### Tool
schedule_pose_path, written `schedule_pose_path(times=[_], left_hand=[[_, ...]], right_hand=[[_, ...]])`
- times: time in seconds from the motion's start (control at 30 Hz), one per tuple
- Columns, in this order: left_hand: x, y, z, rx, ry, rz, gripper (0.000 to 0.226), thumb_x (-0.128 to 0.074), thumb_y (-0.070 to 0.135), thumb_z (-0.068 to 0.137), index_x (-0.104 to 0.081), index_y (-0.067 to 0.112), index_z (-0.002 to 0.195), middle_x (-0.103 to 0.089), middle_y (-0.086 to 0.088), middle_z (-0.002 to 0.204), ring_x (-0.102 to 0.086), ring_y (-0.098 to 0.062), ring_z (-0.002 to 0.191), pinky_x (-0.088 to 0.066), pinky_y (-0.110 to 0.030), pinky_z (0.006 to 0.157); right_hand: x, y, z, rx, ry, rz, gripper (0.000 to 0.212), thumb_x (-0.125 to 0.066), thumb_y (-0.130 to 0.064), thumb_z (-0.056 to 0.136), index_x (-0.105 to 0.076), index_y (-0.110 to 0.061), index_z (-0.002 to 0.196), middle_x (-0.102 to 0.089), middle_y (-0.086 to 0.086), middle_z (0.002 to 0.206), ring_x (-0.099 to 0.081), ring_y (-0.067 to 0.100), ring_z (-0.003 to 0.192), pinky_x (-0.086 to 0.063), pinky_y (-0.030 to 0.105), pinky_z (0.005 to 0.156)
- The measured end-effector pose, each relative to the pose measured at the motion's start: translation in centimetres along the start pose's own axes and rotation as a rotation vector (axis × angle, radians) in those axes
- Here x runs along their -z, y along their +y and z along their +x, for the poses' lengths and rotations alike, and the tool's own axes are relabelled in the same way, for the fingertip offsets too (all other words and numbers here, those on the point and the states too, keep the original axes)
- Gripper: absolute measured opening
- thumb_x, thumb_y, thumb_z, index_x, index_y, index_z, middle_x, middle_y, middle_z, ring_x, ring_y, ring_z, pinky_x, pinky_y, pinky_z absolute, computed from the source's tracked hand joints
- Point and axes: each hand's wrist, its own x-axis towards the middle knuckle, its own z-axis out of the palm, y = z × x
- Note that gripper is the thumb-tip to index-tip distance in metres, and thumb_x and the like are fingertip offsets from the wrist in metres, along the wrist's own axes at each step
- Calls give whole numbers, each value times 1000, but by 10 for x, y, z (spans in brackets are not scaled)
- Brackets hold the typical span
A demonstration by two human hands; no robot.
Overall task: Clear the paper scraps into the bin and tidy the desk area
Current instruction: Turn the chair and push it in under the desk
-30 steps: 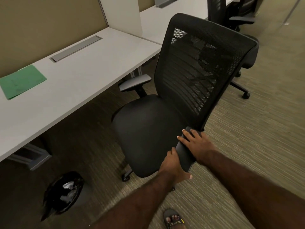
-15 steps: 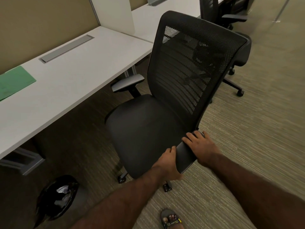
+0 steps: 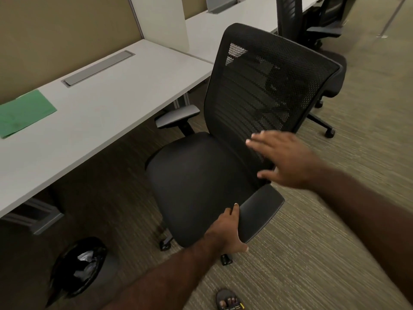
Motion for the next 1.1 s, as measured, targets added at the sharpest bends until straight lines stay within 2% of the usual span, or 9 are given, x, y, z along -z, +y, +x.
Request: schedule_pose_path(times=[0.2,0.4,0.47,0.53,0.67,0.8,0.93,1.03,1.1], left_hand=[[-1,-1,0,24,-9,3,131,-89,43,71,3,28,161,-28,-3,157,-40,-26,141,-41,-47,117],[-3,-7,2,30,-20,4,131,-89,43,71,6,31,161,-23,-4,160,-37,-27,144,-38,-44,118],[-3,-7,1,34,-26,10,130,-89,42,72,7,32,160,-23,-4,161,-37,-27,144,-37,-45,118],[0,-7,1,40,-43,2,130,-89,41,73,8,32,160,-20,-5,163,-34,-28,147,-36,-46,120],[7,-9,-3,26,-89,6,129,-88,38,76,8,30,162,-17,-7,166,-30,-30,149,-33,-47,122],[9,-17,-8,0,-78,4,127,-86,39,76,6,29,162,-22,-7,162,-33,-29,146,-35,-47,121],[10,-29,-14,-24,-75,-14,126,-85,39,77,7,28,162,-24,-5,160,-35,-28,144,-37,-45,120],[14,-36,-17,-30,-85,-34,125,-85,40,76,7,32,161,-24,-4,161,-36,-28,143,-38,-46,119],[16,-40,-19,-34,-98,-29,125,-85,39,77,7,33,161,-21,-3,163,-35,-28,145,-37,-46,119]], right_hand=[[93,51,45,-193,394,2,95,-51,-80,86,-32,-23,160,-35,7,163,-27,33,154,-24,58,123],[119,105,88,-454,74,290,114,-57,-84,79,-25,-15,163,-30,13,168,-27,37,155,-29,61,123],[109,113,95,-428,-63,255,117,-54,-83,78,-17,-16,167,-16,8,175,-13,31,161,-21,59,127],[99,113,105,-397,-108,255,124,-55,-83,74,-11,-16,168,-3,4,177,-2,25,163,-11,53,130],[99,132,128,-455,-139,396,131,-65,-84,68,-8,-21,168,2,-2,177,-7,24,162,-10,45,129],[85,148,153,-500,-118,486,136,-77,-88,59,-9,-38,165,-8,-13,175,-21,28,159,-22,52,126],[57,193,181,-525,-73,575,123,-88,-84,49,-33,-51,154,-52,-3,156,-57,29,135,-41,57,117],[28,244,199,-436,8,584,98,-93,-78,50,-43,-77,135,-56,-8,153,-59,24,133,-32,67,117],[10,272,204,-404,27,634,99,-98,-69,50,-46,-75,135,-59,-18,147,-60,18,133,-28,76,112]])
